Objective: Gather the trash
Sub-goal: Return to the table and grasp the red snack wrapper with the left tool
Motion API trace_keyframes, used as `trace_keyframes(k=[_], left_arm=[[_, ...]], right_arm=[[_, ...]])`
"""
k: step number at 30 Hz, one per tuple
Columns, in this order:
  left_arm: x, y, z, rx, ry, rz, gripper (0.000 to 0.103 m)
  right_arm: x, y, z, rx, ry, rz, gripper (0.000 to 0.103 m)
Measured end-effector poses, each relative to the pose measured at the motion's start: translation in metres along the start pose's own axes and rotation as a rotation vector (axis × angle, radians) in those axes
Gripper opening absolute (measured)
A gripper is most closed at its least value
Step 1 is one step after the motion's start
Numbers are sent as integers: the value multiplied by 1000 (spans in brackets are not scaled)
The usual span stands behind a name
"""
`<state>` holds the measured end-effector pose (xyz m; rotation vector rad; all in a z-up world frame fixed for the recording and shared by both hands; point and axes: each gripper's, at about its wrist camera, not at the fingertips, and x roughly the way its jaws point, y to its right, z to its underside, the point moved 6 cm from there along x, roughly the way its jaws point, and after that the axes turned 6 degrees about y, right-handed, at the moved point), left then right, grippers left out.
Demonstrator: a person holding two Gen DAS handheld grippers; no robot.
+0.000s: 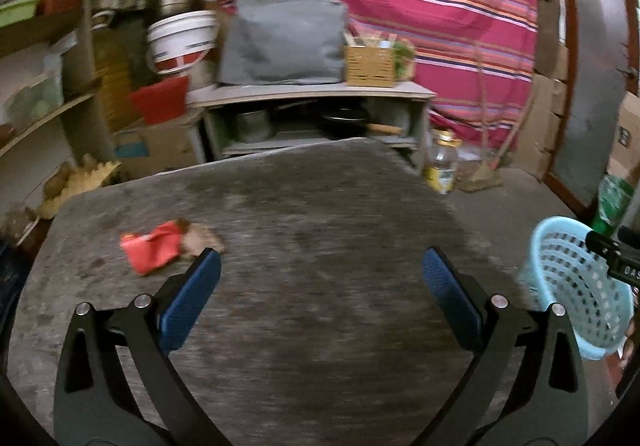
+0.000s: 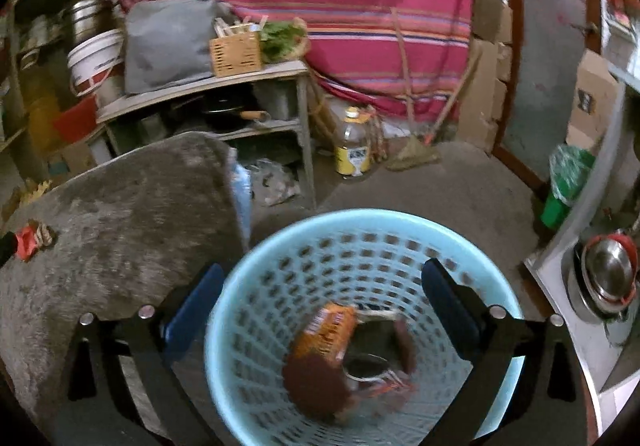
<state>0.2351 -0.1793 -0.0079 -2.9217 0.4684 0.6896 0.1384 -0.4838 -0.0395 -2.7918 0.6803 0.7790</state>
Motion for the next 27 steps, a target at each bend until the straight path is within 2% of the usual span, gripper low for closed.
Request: trace_keyframes(k=[6, 15, 20, 27], left_arm=[[4, -67, -2, -75, -3, -77, 97], [4, -142, 9, -132, -20, -178, 97], [11, -178, 23, -158, -52, -215, 98], [20, -207, 25, -178, -64, -236, 98]], right_arm=[[10, -66, -8, -20, 7, -88, 97], [25, -161, -11, -110, -2, -172, 97], [31, -194, -9, -141, -8, -209, 97], [43, -228, -2, -175, -26, -228, 97]])
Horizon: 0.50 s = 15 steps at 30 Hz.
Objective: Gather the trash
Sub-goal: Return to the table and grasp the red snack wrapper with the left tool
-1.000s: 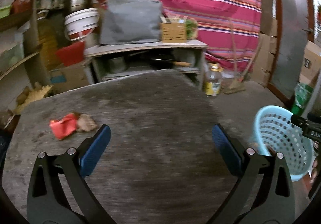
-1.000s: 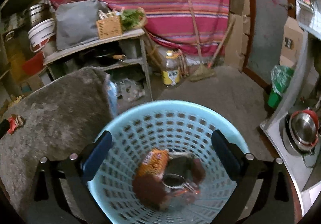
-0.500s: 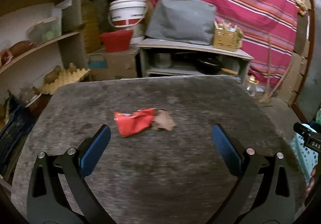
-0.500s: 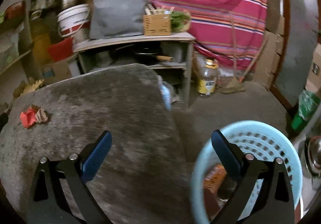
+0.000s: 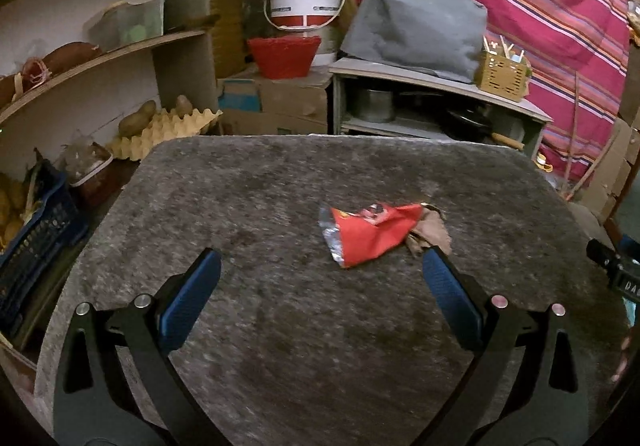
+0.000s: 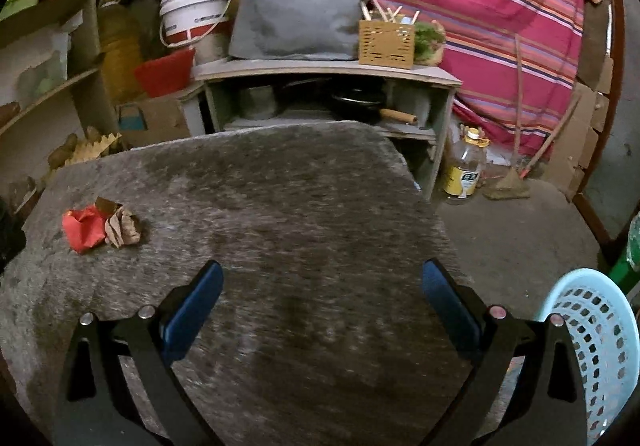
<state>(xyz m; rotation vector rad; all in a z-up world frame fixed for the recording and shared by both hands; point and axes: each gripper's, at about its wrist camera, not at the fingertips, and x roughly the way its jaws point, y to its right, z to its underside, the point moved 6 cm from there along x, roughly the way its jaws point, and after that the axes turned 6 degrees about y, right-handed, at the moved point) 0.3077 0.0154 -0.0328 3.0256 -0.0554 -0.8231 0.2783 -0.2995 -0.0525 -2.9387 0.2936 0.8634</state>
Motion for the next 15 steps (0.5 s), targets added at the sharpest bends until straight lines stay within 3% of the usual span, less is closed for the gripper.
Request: trace_keyframes(k=[10, 15], left_arm=[[46, -18, -12, -32, -48, 9, 97], [69, -7, -8, -38, -104, 69, 97]], right_arm=[[26, -24, -1, -53, -28, -12, 97], [41, -28, -2, -26, -43, -37, 97]])
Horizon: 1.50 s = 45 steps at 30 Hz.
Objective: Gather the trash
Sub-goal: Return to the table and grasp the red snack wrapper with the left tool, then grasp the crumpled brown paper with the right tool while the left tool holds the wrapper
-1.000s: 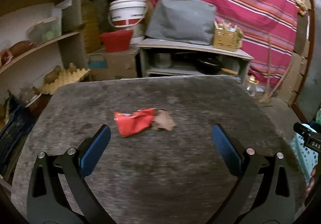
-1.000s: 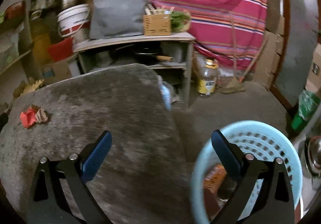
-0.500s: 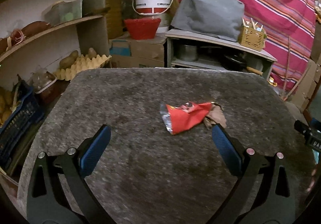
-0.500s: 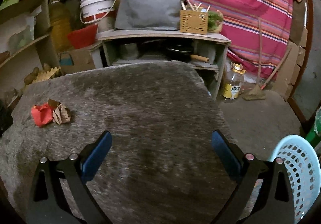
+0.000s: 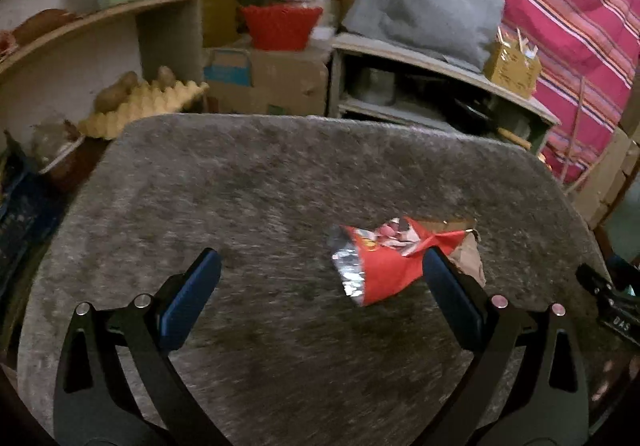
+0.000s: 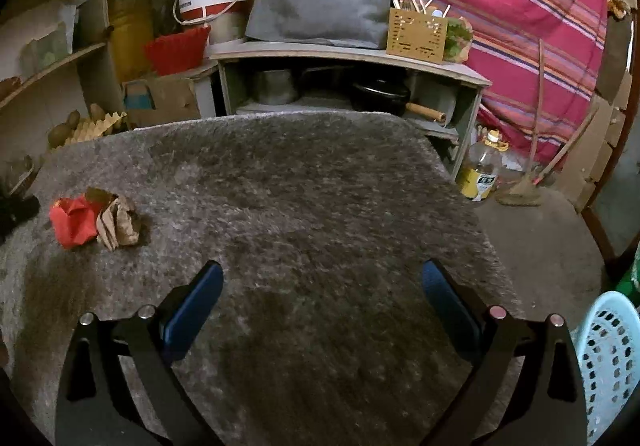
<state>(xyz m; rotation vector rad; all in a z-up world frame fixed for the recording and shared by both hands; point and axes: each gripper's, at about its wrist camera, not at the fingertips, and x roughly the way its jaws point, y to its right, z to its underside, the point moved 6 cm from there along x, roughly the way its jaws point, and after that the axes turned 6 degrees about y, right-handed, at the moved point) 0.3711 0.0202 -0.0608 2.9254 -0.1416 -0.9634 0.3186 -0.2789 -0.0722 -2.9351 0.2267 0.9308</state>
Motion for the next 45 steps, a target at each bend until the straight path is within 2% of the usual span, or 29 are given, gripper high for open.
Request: trace_keyframes(k=[5, 10, 13, 15, 17, 18, 20, 24, 26, 30, 35, 39, 45], left_arm=[[12, 34, -4, 137, -5, 35, 97], [33, 45, 0, 218, -46, 42, 96], [47, 44, 8, 219, -102, 74, 76], [53, 46, 16, 217, -135, 125, 42], [52, 48, 19, 214, -145, 162, 21], [49, 49, 19, 218, -138, 163, 12], [41, 48, 17, 233, -119, 168, 2], [22, 36, 12, 228, -84, 157, 2], [11, 23, 12, 212, -73, 128, 2], [-8, -11, 16, 127, -48, 87, 2], [-12, -48, 24, 65, -26, 37, 2], [-11, -66, 28, 23, -42, 20, 2], [-13, -77, 28, -1, -33, 13, 2]], right_arm=[[13, -7, 5, -4, -31, -18, 97], [15, -11, 8, -18, -43, -21, 97], [16, -10, 10, -15, -51, -23, 97], [16, -11, 11, -16, -54, -21, 97], [15, -16, 11, -31, -57, -21, 97], [15, -18, 10, -37, -57, -21, 97], [12, -25, 10, -46, -61, -35, 97], [6, -44, 5, -85, -67, -52, 97], [3, -54, 0, -89, -62, -63, 97], [2, -81, -10, -95, -56, -97, 97], [8, -126, -19, -176, -24, -88, 97], [24, -148, -14, -203, -50, -77, 97], [49, -166, -5, -195, -124, -135, 94]])
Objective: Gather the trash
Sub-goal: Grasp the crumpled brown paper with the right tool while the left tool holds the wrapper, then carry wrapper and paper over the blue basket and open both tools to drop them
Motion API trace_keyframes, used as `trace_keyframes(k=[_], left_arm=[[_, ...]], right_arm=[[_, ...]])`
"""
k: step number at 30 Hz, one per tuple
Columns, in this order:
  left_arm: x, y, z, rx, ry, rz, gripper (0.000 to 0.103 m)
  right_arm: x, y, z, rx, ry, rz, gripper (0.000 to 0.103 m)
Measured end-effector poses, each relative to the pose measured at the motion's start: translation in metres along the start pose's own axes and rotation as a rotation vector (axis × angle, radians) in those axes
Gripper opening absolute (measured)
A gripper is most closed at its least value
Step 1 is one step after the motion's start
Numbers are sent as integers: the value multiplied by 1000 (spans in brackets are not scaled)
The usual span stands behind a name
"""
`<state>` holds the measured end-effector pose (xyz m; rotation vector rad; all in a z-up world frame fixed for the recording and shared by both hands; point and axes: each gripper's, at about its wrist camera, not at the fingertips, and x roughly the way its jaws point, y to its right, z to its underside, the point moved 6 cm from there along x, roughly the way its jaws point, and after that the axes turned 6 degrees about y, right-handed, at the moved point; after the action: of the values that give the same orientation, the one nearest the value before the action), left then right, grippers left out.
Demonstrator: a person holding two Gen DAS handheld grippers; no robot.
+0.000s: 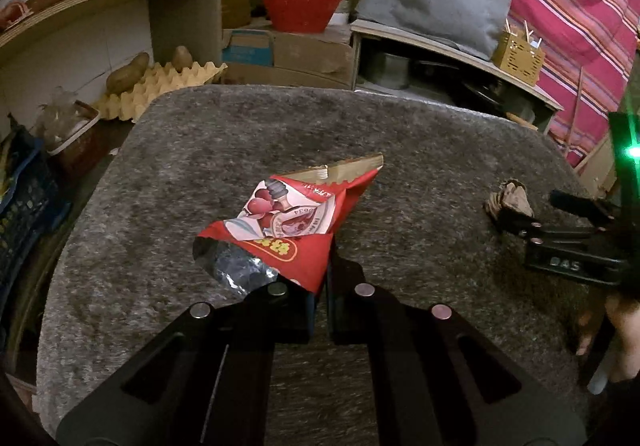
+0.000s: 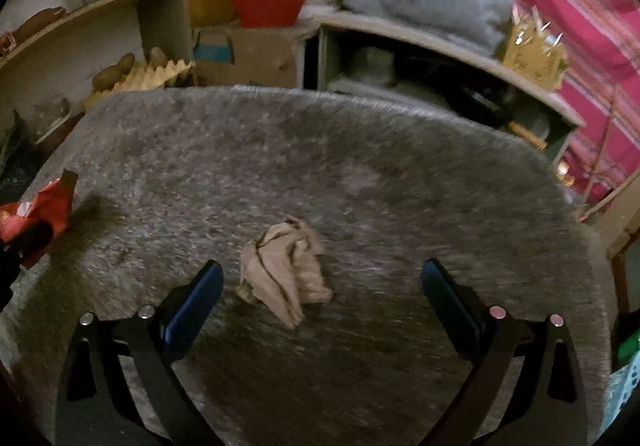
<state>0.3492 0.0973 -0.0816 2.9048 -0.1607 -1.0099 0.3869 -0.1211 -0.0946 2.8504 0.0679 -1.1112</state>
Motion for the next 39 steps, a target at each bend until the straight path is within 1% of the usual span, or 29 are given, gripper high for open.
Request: trace_keyframes(k=[2, 4, 6, 7, 10, 15, 19, 22, 25, 31, 34, 37, 39], left_arm=[[0, 0, 1, 5, 1, -8, 2], [-1, 1, 3, 14, -1, -21, 2], [-2, 3, 3, 20, 0, -30, 2], [-4, 3, 3, 20, 3, -33, 2], [-10, 4, 4, 6, 14, -33, 2], [-22, 10, 3, 4, 31, -26, 2], [-34, 24, 1, 13, 56, -8, 2], [-42, 39, 1, 34, 66, 1, 2], [-53, 53, 1, 43, 78, 5, 2], [-67, 79, 4, 74, 99, 9, 2], [-74, 95, 6, 75, 99, 47, 2], [-79, 114, 9, 114, 107, 48, 2], [-82, 128, 13, 126, 105, 66, 2]], right_arm=[[2, -4, -1, -11, -3, -16, 82], [7, -8, 2, -23, -29, -29, 57], [11, -10, 6, -18, -46, -57, 48], [10, -11, 7, -17, -41, -63, 46], [2, -10, 6, -17, -13, -59, 45], [-34, 6, 7, -29, 46, -20, 45], [-67, 38, 20, -6, 69, 33, 45], [-89, 72, 39, 41, 81, 75, 45], [-105, 100, 58, 84, 86, 101, 45], [-138, 151, 88, 121, 97, 169, 45], [-151, 174, 97, 131, 97, 194, 45], [-165, 194, 104, 131, 111, 216, 45], [-174, 208, 112, 151, 114, 226, 45]])
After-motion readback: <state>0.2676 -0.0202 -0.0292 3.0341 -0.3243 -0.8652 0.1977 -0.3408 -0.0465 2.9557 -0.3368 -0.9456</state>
